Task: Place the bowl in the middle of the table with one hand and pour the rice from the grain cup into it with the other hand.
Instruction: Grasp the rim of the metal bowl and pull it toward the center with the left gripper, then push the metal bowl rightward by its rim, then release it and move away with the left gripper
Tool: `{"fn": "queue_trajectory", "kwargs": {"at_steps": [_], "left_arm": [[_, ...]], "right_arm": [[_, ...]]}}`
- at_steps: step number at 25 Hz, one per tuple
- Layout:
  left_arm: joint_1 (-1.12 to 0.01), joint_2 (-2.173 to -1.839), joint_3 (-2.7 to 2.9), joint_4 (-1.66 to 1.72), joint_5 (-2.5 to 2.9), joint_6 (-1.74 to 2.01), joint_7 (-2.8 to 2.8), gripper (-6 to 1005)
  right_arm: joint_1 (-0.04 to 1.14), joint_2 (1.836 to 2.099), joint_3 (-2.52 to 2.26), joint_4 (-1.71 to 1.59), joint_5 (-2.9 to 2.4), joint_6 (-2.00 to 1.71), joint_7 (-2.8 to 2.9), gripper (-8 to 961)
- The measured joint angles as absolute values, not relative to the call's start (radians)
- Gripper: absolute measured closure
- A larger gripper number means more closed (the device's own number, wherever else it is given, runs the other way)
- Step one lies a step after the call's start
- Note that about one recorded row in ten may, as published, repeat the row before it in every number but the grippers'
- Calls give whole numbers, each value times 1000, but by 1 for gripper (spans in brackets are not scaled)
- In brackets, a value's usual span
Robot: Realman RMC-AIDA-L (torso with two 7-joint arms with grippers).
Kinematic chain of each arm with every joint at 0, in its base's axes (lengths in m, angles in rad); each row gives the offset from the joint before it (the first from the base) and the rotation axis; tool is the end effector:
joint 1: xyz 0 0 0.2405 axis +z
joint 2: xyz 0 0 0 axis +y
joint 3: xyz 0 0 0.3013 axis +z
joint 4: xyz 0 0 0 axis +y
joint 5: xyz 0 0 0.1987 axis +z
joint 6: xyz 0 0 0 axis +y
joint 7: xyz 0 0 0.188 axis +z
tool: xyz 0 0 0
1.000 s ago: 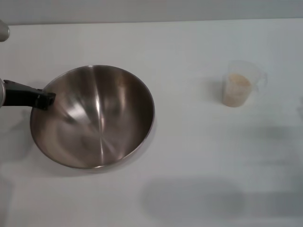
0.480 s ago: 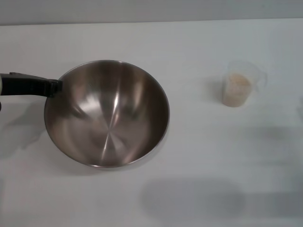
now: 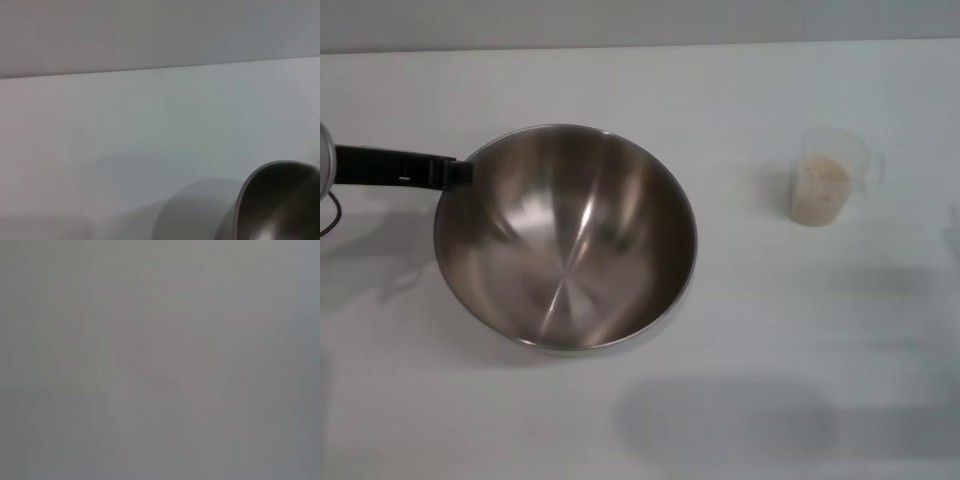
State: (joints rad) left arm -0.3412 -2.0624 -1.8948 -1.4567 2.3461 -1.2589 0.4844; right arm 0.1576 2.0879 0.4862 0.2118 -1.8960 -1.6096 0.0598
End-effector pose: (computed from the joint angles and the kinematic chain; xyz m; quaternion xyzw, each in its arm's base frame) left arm -0.2682 0.3803 -0.0135 -0.8415 -0.4564 -0.0480 0.2852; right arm 0.3744 0.2657 0.0016 -0.6026 0.1882 0.3484 0.6929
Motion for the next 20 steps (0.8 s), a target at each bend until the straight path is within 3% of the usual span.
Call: {"fn": "queue_trajectory", "kwargs": {"at_steps": [14,20], "left_arm": [[-490,-2058,-2124,-1211,2222,-1343,624,958],[-546,-2032,-2170,-1117,2193,-1375,636,958]], "right_arm": [[160,2088,486,220,-1896,-1609,60,128],[160,2088,486,222,-1896,-1609,61,128]]}}
